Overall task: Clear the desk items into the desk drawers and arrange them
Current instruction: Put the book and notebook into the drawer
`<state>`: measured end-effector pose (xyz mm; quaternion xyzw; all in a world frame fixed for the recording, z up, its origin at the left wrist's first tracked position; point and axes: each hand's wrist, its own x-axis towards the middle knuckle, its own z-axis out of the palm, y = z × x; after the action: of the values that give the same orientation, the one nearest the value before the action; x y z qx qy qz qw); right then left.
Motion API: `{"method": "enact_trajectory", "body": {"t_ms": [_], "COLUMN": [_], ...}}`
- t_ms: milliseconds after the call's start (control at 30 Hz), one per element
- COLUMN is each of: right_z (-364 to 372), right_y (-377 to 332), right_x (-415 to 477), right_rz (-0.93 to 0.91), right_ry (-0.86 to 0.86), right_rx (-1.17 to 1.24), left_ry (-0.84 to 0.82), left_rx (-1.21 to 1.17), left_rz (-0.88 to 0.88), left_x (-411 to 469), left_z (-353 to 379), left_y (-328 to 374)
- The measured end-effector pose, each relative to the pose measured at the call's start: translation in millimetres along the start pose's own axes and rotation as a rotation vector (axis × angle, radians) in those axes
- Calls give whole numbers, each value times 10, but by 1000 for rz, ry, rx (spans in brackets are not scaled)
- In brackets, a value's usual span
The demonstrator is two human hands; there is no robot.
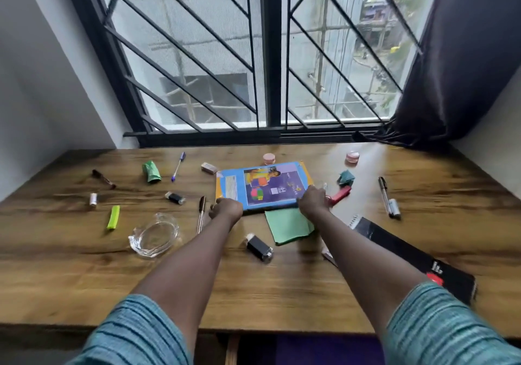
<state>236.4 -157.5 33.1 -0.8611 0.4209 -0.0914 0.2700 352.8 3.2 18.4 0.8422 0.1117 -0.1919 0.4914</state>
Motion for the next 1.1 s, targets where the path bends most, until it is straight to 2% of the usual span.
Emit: {"method": "enact_trajectory", "body": {"t_ms": [133,200,400,600,700,767,867,933,1100], "right_z": [62,1,-284,-580,-680,-769,-920,-949,-1019], "right_y": [-6,8,100,115,224,335,500,623,872], "right_x": [60,70,115,-296,-618,-781,-1181,-1454,-2200], "right_rz": [66,113,280,352,418,437,453,450,392], "right_ry": [16,26,70,151,44,-41,-130,-172,-133], "right_rx": [64,112,384,707,1009,1177,1178,1187,1305], "left_ry": [142,111,14,-6,-27,-56,-132,-127,-147], "left_rx": [-43,-113,-65,-163,-212,-137,-26,-38,-87], "left_rz": [-39,-27,59,4,50,129,167,210,168], "left_x": [-62,-142,-132,-543,-811,-923,-1342,-1588,-2088], "left_z": [-25,-107,-336,-586,-743,-861,-1094,-1191,-1446], "left_y": [59,76,137,82,-99,-243,-479,-656,-1169]}}
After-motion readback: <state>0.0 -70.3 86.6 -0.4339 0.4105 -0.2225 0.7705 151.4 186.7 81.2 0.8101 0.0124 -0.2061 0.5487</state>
